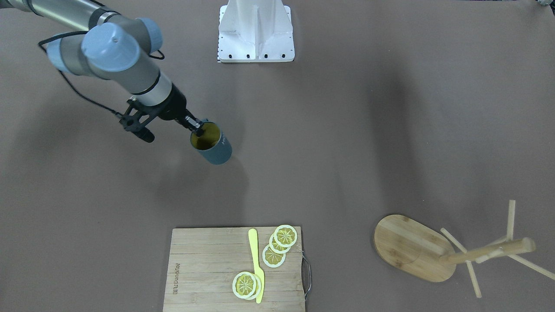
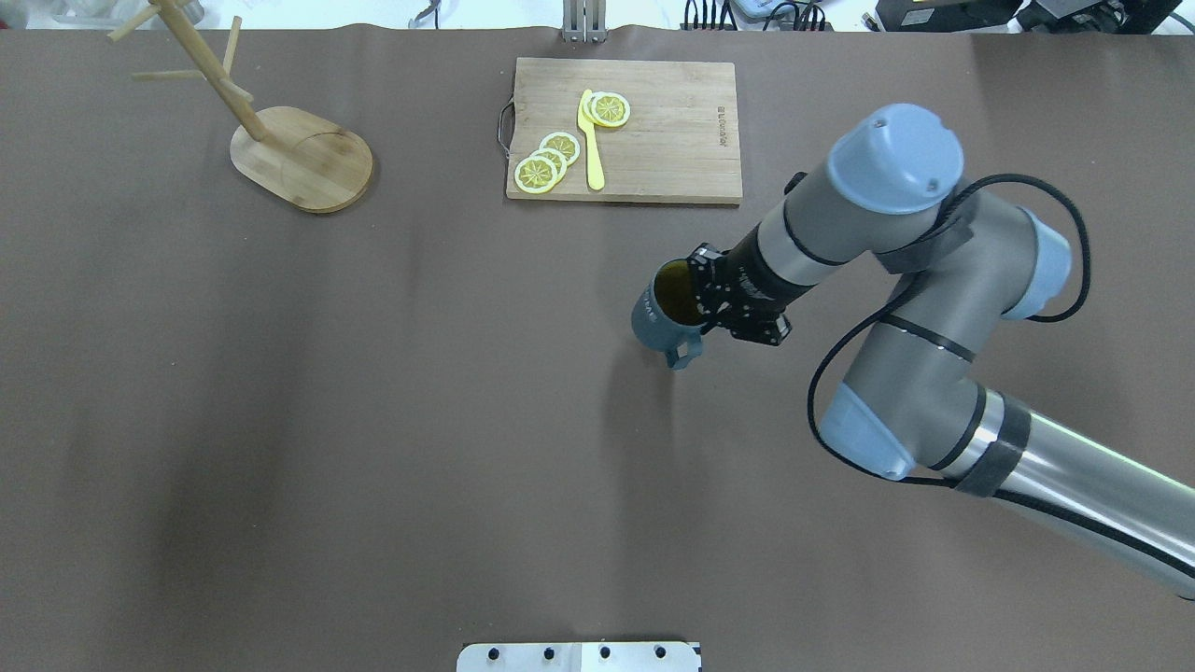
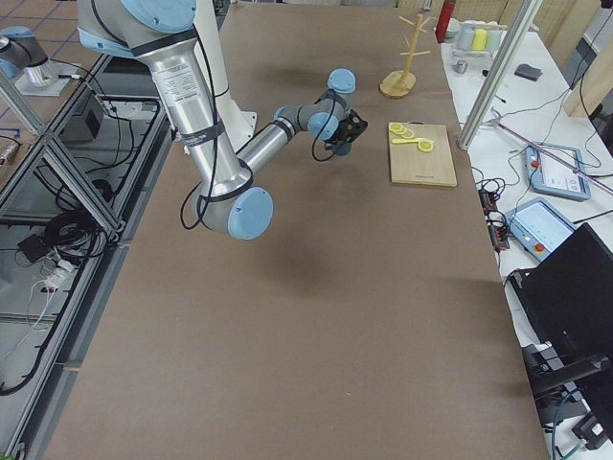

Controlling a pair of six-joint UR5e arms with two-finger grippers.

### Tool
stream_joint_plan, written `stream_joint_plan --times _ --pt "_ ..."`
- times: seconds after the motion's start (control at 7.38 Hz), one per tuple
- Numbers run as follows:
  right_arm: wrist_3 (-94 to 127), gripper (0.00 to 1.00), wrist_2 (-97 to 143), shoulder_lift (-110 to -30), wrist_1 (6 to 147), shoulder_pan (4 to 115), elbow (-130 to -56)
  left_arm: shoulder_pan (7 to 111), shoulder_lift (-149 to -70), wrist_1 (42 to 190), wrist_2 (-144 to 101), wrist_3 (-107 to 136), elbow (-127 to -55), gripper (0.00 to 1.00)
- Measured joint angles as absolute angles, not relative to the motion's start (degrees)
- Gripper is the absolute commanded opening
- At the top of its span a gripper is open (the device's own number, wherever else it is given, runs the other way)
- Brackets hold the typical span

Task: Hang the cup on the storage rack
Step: 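Carry the blue mug with the right gripper toward the table center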

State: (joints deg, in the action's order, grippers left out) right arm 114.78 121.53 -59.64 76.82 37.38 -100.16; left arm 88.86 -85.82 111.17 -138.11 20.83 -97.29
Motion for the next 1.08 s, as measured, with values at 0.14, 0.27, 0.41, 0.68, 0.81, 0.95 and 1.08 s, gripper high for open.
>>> stream_joint_plan --times 0.14,0.27,0.41,0.68,0.81,0.95,1.08 --pt "121.4 0.0 118.4 -56.7 80.6 34.5 -100.4 88.9 -85.8 111.2 -138.8 20.8 -97.4 0.98" --pt "126.8 0.0 114.9 -54.8 83.3 31.9 -100.5 88.9 -85.7 111.2 -139.5 20.8 -97.5 0.98" --pt "131.5 0.0 112.4 -53.6 84.9 30.0 -100.5 88.9 -85.7 111.2 -139.9 20.8 -97.6 0.98" --pt "140.1 0.0 108.7 -50.8 88.6 26.2 -100.3 88.9 -85.5 111.2 -140.1 20.8 -97.9 0.98" --pt "143.6 0.0 107.7 -49.8 89.8 24.9 -100.2 89.0 -85.4 111.2 -140.1 20.8 -98.0 0.98" --pt "146.6 0.0 106.7 -49.1 90.3 23.8 -100.0 89.0 -85.1 111.3 -140.1 20.8 -98.3 0.98" --pt "149.7 0.0 105.7 -48.7 90.6 23.3 -99.8 89.1 -84.7 111.3 -140.1 20.8 -98.8 0.98"
